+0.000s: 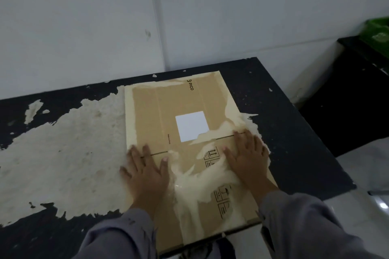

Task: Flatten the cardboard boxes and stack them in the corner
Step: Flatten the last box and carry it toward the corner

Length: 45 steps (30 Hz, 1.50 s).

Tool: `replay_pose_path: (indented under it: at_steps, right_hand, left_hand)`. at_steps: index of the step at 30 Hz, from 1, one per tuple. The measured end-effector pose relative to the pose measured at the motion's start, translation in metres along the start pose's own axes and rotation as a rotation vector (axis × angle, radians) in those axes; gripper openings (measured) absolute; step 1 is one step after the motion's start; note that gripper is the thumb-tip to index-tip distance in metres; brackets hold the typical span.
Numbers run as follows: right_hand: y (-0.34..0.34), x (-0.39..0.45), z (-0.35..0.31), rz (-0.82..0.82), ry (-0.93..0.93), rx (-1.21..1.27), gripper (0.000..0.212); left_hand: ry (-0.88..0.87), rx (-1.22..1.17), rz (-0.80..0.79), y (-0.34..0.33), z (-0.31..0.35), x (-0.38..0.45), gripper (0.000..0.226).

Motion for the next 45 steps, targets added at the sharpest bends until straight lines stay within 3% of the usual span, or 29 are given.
replay_pose_path:
  at_steps: [4,8,12,14,17,20,31,45]
  right_hand:
    - [0.017,-0.021,0.01,-0.056,-0.136,0.053,0.075]
    - [0.024,-0.041,0.024,-0.079,-0.293,0.367,0.098]
    - [0.021,-0.057,0.04,-0.126,-0.38,0.439,0.095]
    - [0.021,-0.059,0.042,-0.145,-0.367,0.447,0.087]
    - [0.029,-0.066,0.034,-0.086,-0.299,0.61,0.068]
    - [0.049,-0.083,0.026,0.004,-0.232,0.536,0.058]
    - [0.083,-0.131,-0.013,0.101,-0.027,0.61,0.056]
    - [0.117,-0.163,-0.225,0.07,0.309,0.726,0.049]
  left_hand:
    - [0.177,-0.027,-0.008,0.016,-0.024,-0.029,0.08]
    - [0.356,-0.076,-0.051,0.034,-0.037,-0.047,0.082]
    - [0.459,-0.31,-0.152,0.038,-0.065,-0.042,0.098]
    - [0.462,-0.463,-0.204,0.037,-0.075,-0.042,0.095]
    - [0.427,-0.556,-0.172,0.046,-0.075,-0.055,0.081]
    - [0.411,-0.587,-0.117,0.06,-0.075,-0.08,0.072]
    - [0.52,-0.662,0.055,0.105,-0.14,-0.165,0.072]
    - [0.746,-0.736,0.298,0.193,-0.336,-0.203,0.07]
Point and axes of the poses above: each hand's wrist, its own x-axis towards the middle knuckle, its own y-axis out of the back of the hand, z = x × y, the point moved 8 cm from there along x, towards the middle knuckle, and after that the axes turned 14 degrees about y, right-handed, at the moved point
